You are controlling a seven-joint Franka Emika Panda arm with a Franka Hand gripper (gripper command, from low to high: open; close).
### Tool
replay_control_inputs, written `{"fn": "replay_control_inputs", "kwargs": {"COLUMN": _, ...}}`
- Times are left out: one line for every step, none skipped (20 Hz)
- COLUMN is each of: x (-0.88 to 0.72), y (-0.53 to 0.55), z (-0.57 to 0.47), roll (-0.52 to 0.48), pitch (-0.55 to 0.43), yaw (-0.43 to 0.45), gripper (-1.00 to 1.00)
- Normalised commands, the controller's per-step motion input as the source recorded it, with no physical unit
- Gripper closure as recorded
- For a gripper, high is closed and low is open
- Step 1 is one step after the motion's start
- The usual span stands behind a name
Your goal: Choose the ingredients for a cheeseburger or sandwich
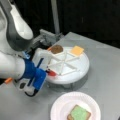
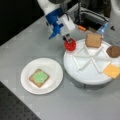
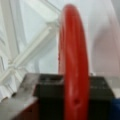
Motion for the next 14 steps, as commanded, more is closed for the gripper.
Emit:
{"fn": "replay_control_inputs", "kwargs": {"x": 0.42, "y": -0.34, "z": 0.45, "roll": -0.013, "pitch": 0.24, "yaw": 0.091, "gripper": 1.0}}
{"fn": "replay_control_inputs", "kwargs": {"x": 0.46, "y": -0.36, "z": 0.42, "roll": -0.013, "pitch": 0.23, "yaw": 0.102, "gripper": 1.0}}
{"fn": "replay_control_inputs", "kwargs": {"x": 0.5, "y": -0.4, "z": 0.41, "roll": -0.011, "pitch": 0.219, "yaw": 0.108, "gripper": 1.0}}
{"fn": "replay_control_inputs", "kwargs": {"x": 0.54, "y": -0.45, "z": 0.35, "roll": -0.025, "pitch": 0.209, "yaw": 0.104, "gripper": 1.0}}
{"fn": "replay_control_inputs", "kwargs": {"x": 0.58, "y": -0.5, "z": 0.28, "roll": -0.026, "pitch": 0.195, "yaw": 0.107, "gripper": 1.0}}
{"fn": "replay_control_inputs", "kwargs": {"x": 0.57, "y": -0.51, "z": 0.2, "roll": -0.014, "pitch": 0.191, "yaw": 0.123, "gripper": 1.0}}
{"fn": "replay_control_inputs", "kwargs": {"x": 0.59, "y": -0.53, "z": 0.11, "roll": -0.002, "pitch": 0.17, "yaw": 0.13, "gripper": 1.0}}
{"fn": "replay_control_inputs", "kwargs": {"x": 0.62, "y": -0.57, "z": 0.0, "roll": 0.005, "pitch": 0.146, "yaw": 0.134, "gripper": 1.0}}
{"fn": "replay_control_inputs", "kwargs": {"x": 0.67, "y": -0.6, "z": -0.1, "roll": 0.009, "pitch": 0.102, "yaw": 0.118, "gripper": 1.0}}
{"fn": "replay_control_inputs", "kwargs": {"x": 0.73, "y": -0.62, "z": -0.19, "roll": 0.015, "pitch": 0.077, "yaw": 0.116, "gripper": 1.0}}
{"fn": "replay_control_inputs", "kwargs": {"x": 0.79, "y": -0.63, "z": -0.26, "roll": 0.024, "pitch": 0.061, "yaw": 0.123, "gripper": 1.0}}
{"fn": "replay_control_inputs", "kwargs": {"x": 0.78, "y": -0.61, "z": -0.27, "roll": 0.045, "pitch": 0.062, "yaw": 0.136, "gripper": 1.0}}
{"fn": "replay_control_inputs", "kwargs": {"x": 0.78, "y": -0.58, "z": -0.27, "roll": 0.068, "pitch": 0.033, "yaw": 0.171, "gripper": 1.0}}
{"fn": "replay_control_inputs", "kwargs": {"x": 0.74, "y": -0.53, "z": -0.23, "roll": 0.091, "pitch": 0.027, "yaw": 0.189, "gripper": 1.0}}
